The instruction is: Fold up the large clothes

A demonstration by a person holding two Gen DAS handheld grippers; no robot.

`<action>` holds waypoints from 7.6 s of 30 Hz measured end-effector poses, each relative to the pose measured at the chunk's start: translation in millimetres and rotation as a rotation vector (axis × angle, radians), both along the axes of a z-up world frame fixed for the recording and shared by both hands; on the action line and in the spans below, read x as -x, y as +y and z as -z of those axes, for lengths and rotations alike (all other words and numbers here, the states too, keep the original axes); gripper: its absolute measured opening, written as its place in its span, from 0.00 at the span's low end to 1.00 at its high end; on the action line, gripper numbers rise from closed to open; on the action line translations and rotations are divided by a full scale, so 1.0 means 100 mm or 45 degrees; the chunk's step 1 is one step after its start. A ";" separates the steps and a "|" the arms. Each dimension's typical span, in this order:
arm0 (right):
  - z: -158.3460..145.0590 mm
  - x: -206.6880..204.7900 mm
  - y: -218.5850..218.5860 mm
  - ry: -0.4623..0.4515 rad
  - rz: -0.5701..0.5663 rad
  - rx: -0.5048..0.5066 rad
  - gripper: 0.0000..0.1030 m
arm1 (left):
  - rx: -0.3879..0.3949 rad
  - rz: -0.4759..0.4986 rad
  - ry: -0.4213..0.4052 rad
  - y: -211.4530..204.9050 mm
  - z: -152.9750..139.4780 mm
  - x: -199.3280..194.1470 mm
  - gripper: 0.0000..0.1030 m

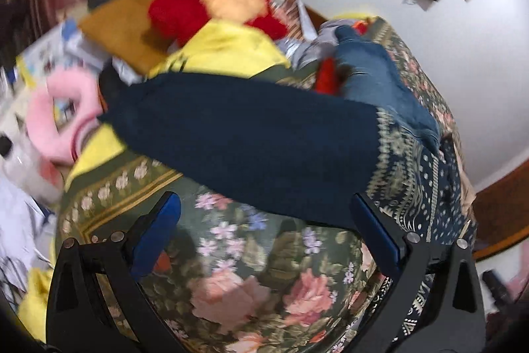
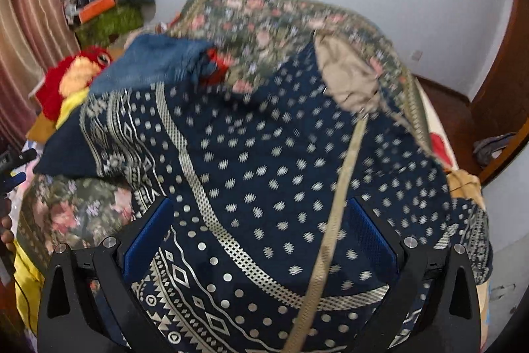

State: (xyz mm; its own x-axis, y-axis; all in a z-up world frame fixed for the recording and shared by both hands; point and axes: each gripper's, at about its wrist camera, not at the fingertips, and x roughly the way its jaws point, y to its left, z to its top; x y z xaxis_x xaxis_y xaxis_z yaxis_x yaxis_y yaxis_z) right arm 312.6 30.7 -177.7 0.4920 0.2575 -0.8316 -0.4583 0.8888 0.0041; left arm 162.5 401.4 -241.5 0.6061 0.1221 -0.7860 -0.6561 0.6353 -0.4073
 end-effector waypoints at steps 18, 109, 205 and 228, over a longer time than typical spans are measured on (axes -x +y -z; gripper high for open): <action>0.23 -0.11 0.10 0.071 0.028 0.071 1.00 | 0.409 -0.160 -0.336 1.00 0.53 0.13 0.85; 0.24 -0.21 -0.68 0.048 -0.047 0.168 0.98 | -0.547 0.909 0.245 -2.10 -0.27 -1.13 0.84; 0.55 -0.36 -4.28 0.384 0.989 -0.579 0.71 | -0.548 1.021 0.056 -3.69 -0.56 -1.93 0.86; 0.97 -0.82 -4.68 0.367 1.306 -0.661 0.13 | -0.473 1.008 0.191 -3.63 -0.14 -2.02 0.86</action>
